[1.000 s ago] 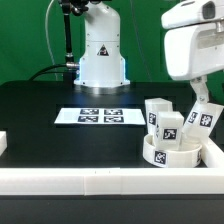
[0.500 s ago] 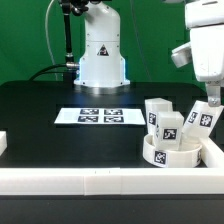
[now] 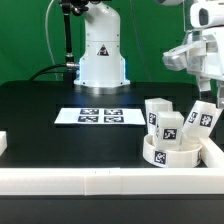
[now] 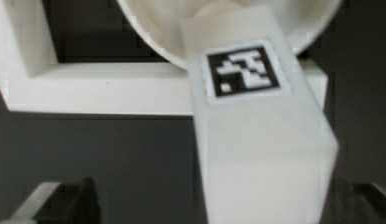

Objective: Assemble stool

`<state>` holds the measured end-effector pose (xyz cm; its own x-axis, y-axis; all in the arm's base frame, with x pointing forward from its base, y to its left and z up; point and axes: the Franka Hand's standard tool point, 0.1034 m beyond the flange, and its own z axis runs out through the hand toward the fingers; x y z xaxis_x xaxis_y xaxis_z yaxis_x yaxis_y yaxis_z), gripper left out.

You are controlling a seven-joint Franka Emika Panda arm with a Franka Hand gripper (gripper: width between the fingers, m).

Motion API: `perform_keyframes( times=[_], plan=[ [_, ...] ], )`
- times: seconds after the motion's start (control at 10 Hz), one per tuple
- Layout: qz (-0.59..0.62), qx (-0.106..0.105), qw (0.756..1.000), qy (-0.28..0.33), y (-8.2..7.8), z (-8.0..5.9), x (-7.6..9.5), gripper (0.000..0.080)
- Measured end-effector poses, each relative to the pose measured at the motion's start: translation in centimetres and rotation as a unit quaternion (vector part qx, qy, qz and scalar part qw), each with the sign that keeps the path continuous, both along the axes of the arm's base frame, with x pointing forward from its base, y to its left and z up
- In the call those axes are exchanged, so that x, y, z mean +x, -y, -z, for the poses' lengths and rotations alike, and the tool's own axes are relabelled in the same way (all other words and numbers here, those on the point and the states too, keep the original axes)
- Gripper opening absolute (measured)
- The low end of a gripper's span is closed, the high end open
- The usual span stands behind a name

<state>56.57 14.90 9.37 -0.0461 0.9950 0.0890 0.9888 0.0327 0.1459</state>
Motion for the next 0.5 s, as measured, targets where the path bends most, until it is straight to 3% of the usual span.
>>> perform_keyframes(
  times=[0.5],
  plan=[
    [-0.052, -0.01, 0.999, 0.007, 1.8, 0.8, -0.3, 0.0649]
  ],
)
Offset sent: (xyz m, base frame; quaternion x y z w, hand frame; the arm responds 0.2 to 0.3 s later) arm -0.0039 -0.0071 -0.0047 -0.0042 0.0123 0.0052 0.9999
